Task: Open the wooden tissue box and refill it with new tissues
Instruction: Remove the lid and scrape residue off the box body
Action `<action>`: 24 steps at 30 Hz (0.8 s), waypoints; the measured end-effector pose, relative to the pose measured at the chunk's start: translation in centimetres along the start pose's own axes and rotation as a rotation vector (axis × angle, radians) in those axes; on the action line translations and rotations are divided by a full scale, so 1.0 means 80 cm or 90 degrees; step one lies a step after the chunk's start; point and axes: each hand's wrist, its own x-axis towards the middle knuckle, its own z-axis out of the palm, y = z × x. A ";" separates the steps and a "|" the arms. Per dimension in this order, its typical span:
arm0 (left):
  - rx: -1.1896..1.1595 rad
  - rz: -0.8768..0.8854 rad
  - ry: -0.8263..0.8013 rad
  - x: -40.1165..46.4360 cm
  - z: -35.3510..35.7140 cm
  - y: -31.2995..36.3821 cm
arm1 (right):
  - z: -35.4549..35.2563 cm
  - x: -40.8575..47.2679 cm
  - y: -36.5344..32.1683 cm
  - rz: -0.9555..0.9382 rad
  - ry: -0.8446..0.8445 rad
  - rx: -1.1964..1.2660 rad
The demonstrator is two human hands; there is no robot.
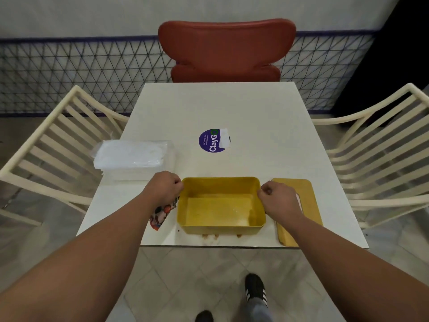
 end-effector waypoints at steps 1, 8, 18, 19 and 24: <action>0.004 0.004 -0.001 0.000 0.002 0.000 | 0.001 0.000 0.001 -0.001 0.000 0.002; 0.003 0.005 0.002 0.005 0.008 -0.004 | 0.009 -0.002 0.007 0.025 -0.012 0.023; -0.125 0.002 0.108 0.012 -0.087 0.056 | -0.022 0.026 -0.029 -0.016 0.135 0.202; -0.160 0.009 0.118 0.018 -0.089 0.074 | -0.026 0.029 -0.042 -0.036 0.129 0.248; -0.324 0.006 0.087 0.050 -0.067 0.167 | -0.035 0.052 -0.088 -0.087 -0.013 0.417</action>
